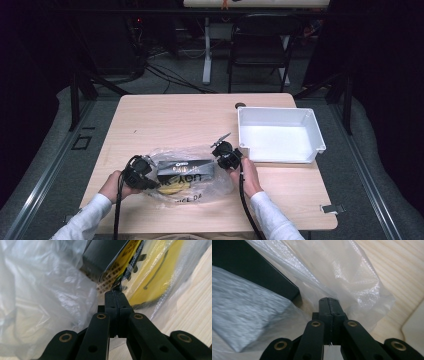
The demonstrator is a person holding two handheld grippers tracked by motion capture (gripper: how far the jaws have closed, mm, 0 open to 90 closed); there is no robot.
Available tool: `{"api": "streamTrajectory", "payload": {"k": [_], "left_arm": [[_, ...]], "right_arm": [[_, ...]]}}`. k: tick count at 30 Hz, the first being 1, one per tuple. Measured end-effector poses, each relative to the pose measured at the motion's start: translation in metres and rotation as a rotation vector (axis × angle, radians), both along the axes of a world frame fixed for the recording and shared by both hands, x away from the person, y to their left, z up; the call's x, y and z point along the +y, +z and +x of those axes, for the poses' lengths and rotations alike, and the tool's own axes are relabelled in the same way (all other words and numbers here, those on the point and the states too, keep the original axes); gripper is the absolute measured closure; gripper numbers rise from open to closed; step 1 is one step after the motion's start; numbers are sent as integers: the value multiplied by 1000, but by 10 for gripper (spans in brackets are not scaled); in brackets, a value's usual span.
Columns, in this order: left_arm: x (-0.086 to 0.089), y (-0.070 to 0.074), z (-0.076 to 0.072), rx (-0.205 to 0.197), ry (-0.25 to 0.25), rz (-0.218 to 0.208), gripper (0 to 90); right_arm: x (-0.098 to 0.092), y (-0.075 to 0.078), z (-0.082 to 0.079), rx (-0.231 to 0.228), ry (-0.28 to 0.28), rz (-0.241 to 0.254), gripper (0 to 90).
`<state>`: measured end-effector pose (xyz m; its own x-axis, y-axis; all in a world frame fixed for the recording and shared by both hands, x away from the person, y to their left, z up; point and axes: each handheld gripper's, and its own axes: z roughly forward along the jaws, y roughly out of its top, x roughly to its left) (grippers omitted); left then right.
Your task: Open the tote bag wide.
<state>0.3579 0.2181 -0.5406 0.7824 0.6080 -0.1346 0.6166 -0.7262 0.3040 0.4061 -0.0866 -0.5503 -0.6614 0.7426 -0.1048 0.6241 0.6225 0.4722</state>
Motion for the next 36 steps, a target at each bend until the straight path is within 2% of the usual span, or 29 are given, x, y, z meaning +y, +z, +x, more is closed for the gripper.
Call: {"api": "streamTrajectory", "payload": {"k": [4,7,8,9,10,11,12,13,14,15,16,17,18,19,20,21,22,24,25,26,27,28,31,32,33,34,36], "left_arm": [[-2,-4,-1,-2,-12,53,900],[-2,-4,-1,-1,-17,47,897],[-3,-2,-2,-10,-18,30,897],[-3,2,-2,-14,-7,3,801],[-2,6,-2,-21,2,-22,767],[-1,17,-3,-41,4,-69,754],[-1,17,-3,-41,4,-69,719],[0,22,-4,-54,13,-91,719],[0,26,-4,-68,10,-104,665],[1,31,-4,-86,22,-110,617],[2,34,-4,-98,33,-122,617],[4,38,-3,-109,40,-135,586],[6,41,-2,-117,53,-154,586],[9,46,2,-137,85,-171,539],[9,46,2,-137,85,-171,538],[11,48,5,-141,100,-182,538],[12,49,8,-154,123,-184,522],[12,49,13,-160,142,-182,521],[10,45,17,-191,176,-152,559],[10,45,17,-191,176,-152,593],[10,42,20,-186,180,-139,593],[10,36,24,-208,213,-116,669],[12,31,29,-187,224,-120,723],[13,27,32,-195,227,-97,801],[13,27,32,-195,227,-97,835],[13,24,34,-189,225,-85,856],[11,19,37,-184,222,-64,873]], "right_arm": [[-2,-2,1,-7,-24,-70,900],[-4,-3,1,-7,-25,-61,900],[-5,-2,1,6,-15,-58,900],[-10,6,-2,29,4,22,805],[-13,12,-4,32,18,67,752],[-15,17,-6,28,15,115,730],[-19,25,-8,41,28,146,699],[-19,25,-8,41,28,146,699],[-23,31,-10,51,31,172,643],[-29,40,-15,91,62,233,536],[-29,40,-15,91,62,233,536],[-30,46,-21,131,103,273,392],[-30,46,-21,131,103,273,392],[-25,46,-31,150,136,277,383],[-25,46,-31,150,136,277,383],[-22,44,-36,151,148,247,393],[-19,40,-39,175,160,228,418],[-15,31,-44,173,173,180,600],[-12,21,-48,187,173,148,741],[-12,21,-48,187,173,148,741],[-11,17,-49,181,184,131,802],[-11,11,-52,187,183,120,900],[-11,6,-54,192,190,92,900],[-12,2,-57,197,193,71,900],[-12,0,-57,204,193,63,900],[-13,-1,-57,217,192,57,900],[-15,-2,-58,213,186,61,900]]}}
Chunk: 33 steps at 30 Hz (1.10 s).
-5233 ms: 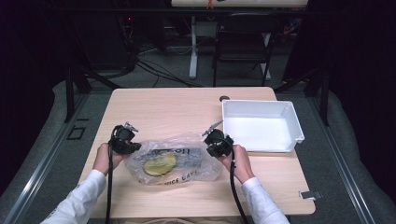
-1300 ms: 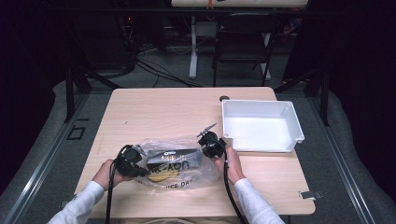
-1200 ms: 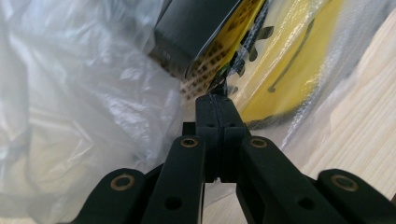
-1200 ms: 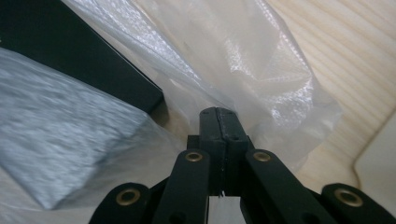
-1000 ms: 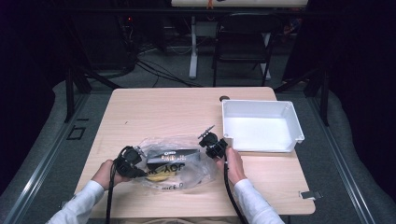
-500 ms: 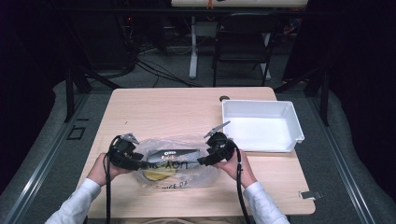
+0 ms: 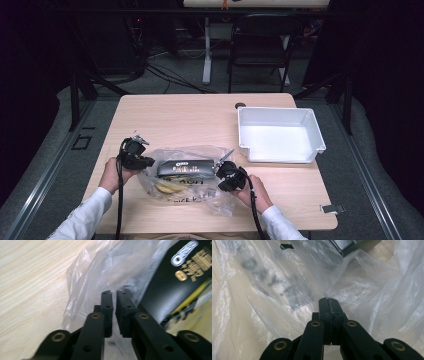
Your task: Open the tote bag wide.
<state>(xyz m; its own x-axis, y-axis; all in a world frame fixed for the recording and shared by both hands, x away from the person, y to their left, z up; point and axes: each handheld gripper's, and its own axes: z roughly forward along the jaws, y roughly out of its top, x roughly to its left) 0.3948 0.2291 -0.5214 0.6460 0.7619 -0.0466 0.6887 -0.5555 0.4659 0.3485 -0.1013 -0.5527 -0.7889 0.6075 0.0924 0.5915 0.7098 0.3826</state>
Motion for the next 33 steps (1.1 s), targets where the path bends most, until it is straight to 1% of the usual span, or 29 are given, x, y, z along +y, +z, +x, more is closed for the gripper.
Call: {"api": "streamTrajectory", "payload": {"k": [3,4,5,6,8,9,10,12,14,15,16,17,18,19,20,21,22,23,24,25,27,28,29,30,31,32,33], "left_arm": [[-4,-5,4,-10,1,50,886],[-5,-8,7,-4,3,69,886],[-6,-10,9,-6,8,79,888],[-6,-10,9,-6,8,79,888],[-7,-15,12,-10,9,116,888],[-7,-20,16,-8,21,127,888],[-7,-21,18,-3,22,142,888],[-6,-24,21,-1,28,143,881],[-6,-24,21,-6,31,143,853],[-6,-22,20,-7,30,136,853],[-5,-19,20,0,29,123,824],[-2,-9,16,-16,30,76,766],[-2,-9,16,-16,30,76,723],[1,3,10,-28,31,30,664],[1,3,10,-28,31,30,617],[2,8,5,-41,29,5,617],[2,15,-2,-40,20,-20,553],[3,17,-4,-37,17,-31,522],[3,17,-4,-37,17,-31,516],[2,18,-6,-43,14,-35,516],[2,16,-7,-19,5,-32,464],[2,15,-6,-7,1,-42,440],[2,12,-2,16,-7,-72,415],[2,12,-2,16,-7,-72,386],[3,11,2,23,-10,-102,386],[3,11,2,23,-10,-102,399],[2,11,4,26,-13,-106,399]], "right_arm": [[-5,0,0,7,-7,-4,900],[-6,0,-1,9,-16,-3,900],[-8,0,-1,12,-16,0,900],[-8,0,-1,12,-16,0,900],[-11,0,-1,20,-25,-6,900],[-16,0,-1,26,-35,-8,900],[-18,0,-2,29,-48,-2,900],[-21,0,-2,35,-56,0,900],[-22,0,-2,32,-56,-3,900],[-22,0,-1,31,-54,-8,900],[-22,1,-1,25,-53,-13,900],[-21,4,-1,17,-37,23,814],[-21,4,-1,17,-37,23,814],[-21,15,-1,-5,-17,89,753],[-20,22,-2,-22,-15,111,724],[-20,22,-2,-22,-15,111,724],[-17,34,-1,-70,-7,143,678],[-16,40,0,-93,-2,154,659],[-16,40,0,-93,-2,154,659],[-14,44,0,-117,-3,172,632],[-11,51,3,-166,-16,180,592],[-10,54,4,-203,-32,189,576],[-7,56,11,-225,-49,184,512],[-5,55,15,-245,-66,159,509],[-3,54,19,-262,-75,147,506],[-3,54,19,-262,-75,147,506],[-1,51,24,-247,-79,140,492]]}}
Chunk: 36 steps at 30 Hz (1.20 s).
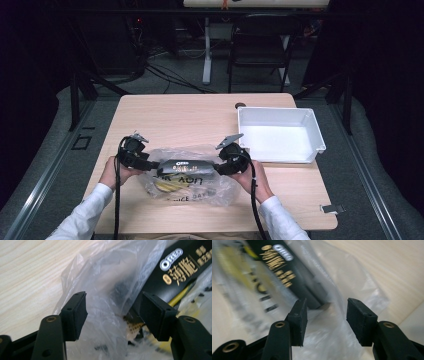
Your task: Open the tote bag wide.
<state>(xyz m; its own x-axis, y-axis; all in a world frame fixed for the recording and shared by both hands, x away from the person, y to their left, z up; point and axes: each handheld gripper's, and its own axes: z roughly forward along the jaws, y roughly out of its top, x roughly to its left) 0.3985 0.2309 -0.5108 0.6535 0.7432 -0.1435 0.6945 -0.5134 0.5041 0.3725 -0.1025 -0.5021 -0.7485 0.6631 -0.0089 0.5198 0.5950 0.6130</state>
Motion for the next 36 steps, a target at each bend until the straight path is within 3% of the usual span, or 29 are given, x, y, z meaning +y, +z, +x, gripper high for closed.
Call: {"api": "streamTrajectory", "payload": {"k": [3,4,5,6,8,9,10,14,15,17,21,28,36], "left_arm": [[-4,-2,5,-9,-9,-4,569],[-6,-3,6,-10,-6,-5,569],[-7,-4,8,-5,-12,-1,631],[-7,-6,10,-5,-16,3,762],[-8,-8,11,-4,-27,26,799],[-9,-12,13,1,-22,33,886],[-9,-12,13,1,-22,33,900],[-8,-16,18,-13,-3,69,900],[-8,-18,20,-14,6,83,900],[-9,-27,26,6,16,125,900],[-11,-32,28,17,13,154,900],[-12,-39,24,44,-9,214,900],[-5,-35,18,45,-1,182,889]], "right_arm": [[7,-16,15,4,-50,-38,731],[7,-16,15,4,-50,-38,731],[7,-19,17,7,-56,-24,785],[7,-24,22,12,-79,-35,884],[6,-26,25,16,-78,-34,900],[6,-31,28,29,-83,-43,900],[6,-31,28,29,-83,-43,900],[10,-39,32,45,-85,-67,900],[13,-42,33,51,-75,-102,900],[15,-47,33,48,-78,-110,900],[17,-54,31,34,-65,-174,900],[14,-55,25,21,-58,-242,900],[6,-54,21,43,-64,-248,900]]}}
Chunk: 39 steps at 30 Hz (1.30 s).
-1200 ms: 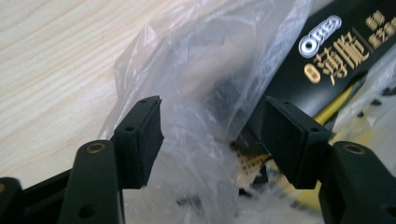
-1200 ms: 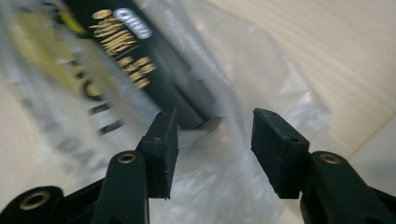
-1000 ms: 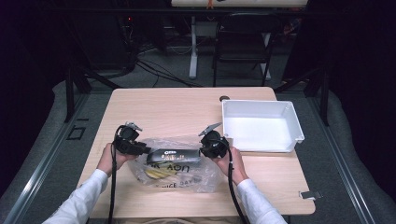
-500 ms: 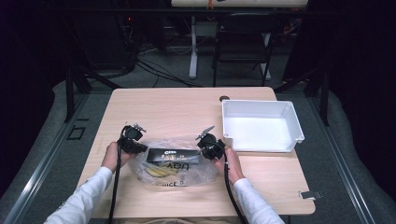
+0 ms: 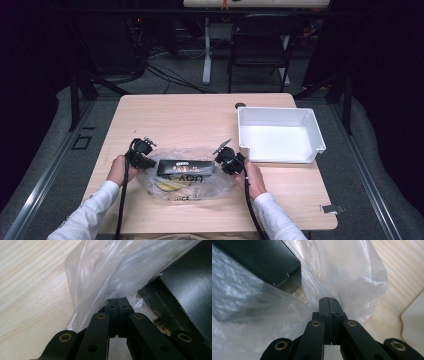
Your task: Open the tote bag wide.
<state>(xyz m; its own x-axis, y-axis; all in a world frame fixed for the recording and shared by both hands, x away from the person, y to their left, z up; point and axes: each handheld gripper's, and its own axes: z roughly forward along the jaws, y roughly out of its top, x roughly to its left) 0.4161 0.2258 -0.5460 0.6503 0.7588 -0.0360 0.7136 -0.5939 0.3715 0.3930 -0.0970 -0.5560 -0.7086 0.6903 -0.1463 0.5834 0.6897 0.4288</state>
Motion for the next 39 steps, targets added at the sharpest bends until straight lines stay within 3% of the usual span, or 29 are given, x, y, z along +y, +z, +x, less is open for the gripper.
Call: {"api": "streamTrajectory", "payload": {"k": [3,6,8,9,10,11,15,16,18,21,22,25,26,27,28,29,31,32,34,36,39], "left_arm": [[5,5,-3,1,7,-18,845],[13,15,-12,-26,28,-59,762],[15,18,-13,-27,31,-67,706],[16,23,-18,-48,38,-84,700],[16,23,-18,-48,38,-84,679],[16,28,-20,-60,34,-89,652],[17,34,-25,-79,39,-100,579],[18,37,-28,-100,56,-104,556],[19,37,-28,-101,61,-110,523],[23,35,-29,-93,81,-106,486],[26,32,-28,-74,90,-93,449],[29,28,-27,-53,93,-86,445],[29,26,-27,-45,95,-83,445],[29,23,-26,-26,92,-76,454],[29,16,-24,-1,85,-80,505],[29,13,-23,24,79,-84,547],[28,11,-23,36,74,-86,620],[27,9,-23,41,71,-94,620],[22,6,-25,46,63,-99,702],[15,4,-28,26,28,-68,831],[11,4,-29,23,17,-58,880]], "right_arm": [[-2,1,-1,13,8,-13,900],[-9,7,-6,33,25,31,883],[-14,14,-11,26,37,72,770],[-16,19,-13,28,38,94,723],[-16,19,-13,28,38,94,723],[-22,29,-18,21,35,146,627],[-28,49,-29,10,31,246,472],[-27,52,-32,18,35,279,458],[-23,53,-37,59,65,315,397],[-15,47,-40,95,93,309,359],[-5,36,-42,112,100,261,348],[2,25,-41,133,105,222,363],[4,20,-40,136,108,196,413],[6,17,-40,133,100,187,481],[6,14,-39,120,98,162,645],[6,13,-39,117,94,165,705],[5,12,-39,111,102,155,846],[5,12,-39,111,102,155,846],[4,9,-39,96,99,131,900],[-1,7,-37,101,96,88,900],[-9,7,-38,108,79,83,900]]}}
